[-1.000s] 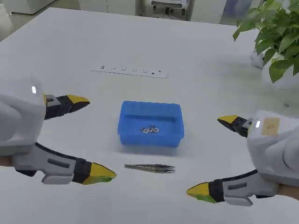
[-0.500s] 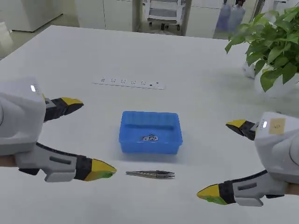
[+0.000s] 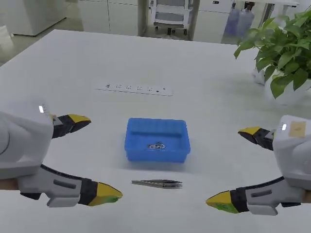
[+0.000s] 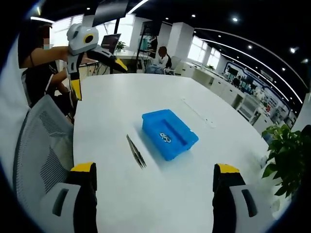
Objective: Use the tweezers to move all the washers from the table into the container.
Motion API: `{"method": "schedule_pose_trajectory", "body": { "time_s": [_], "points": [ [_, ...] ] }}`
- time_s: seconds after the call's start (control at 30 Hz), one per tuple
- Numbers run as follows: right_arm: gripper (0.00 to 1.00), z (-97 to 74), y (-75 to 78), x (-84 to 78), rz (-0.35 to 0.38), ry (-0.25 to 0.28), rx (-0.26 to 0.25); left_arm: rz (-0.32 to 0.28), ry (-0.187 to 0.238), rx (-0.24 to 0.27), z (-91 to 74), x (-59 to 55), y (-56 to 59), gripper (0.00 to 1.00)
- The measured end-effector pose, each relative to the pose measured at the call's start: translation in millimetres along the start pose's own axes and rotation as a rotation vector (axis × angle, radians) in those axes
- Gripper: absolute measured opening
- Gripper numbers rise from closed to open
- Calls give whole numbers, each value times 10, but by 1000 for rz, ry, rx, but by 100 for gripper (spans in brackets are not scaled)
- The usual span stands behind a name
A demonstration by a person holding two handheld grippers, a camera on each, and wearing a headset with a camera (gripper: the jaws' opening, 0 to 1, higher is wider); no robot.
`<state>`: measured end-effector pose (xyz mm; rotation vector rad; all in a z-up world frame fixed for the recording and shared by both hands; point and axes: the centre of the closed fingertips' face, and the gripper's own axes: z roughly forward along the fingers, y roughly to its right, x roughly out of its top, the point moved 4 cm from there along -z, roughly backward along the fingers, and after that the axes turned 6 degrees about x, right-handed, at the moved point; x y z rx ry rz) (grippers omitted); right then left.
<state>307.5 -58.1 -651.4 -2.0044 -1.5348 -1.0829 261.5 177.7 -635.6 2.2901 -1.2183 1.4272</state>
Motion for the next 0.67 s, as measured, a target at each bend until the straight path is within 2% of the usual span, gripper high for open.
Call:
{"method": "schedule_pose_trajectory", "body": {
  "time_s": [0.17, 0.4, 0.47, 0.67],
  "points": [
    [100, 9, -44, -15, -1, -13, 18, -24, -18, 0, -2, -39, 11, 99],
    [100, 38, -83, -70, 27, -27, 39, -12, -19, 8, -2, -37, 50, 98],
    [100, 37, -94, -70, 27, -27, 44, -6, -39, -3, -7, -53, 71, 97],
    [100, 40, -98, -111, 38, -36, 50, 7, -67, -3, 0, -85, 73, 96]
  ]
}}
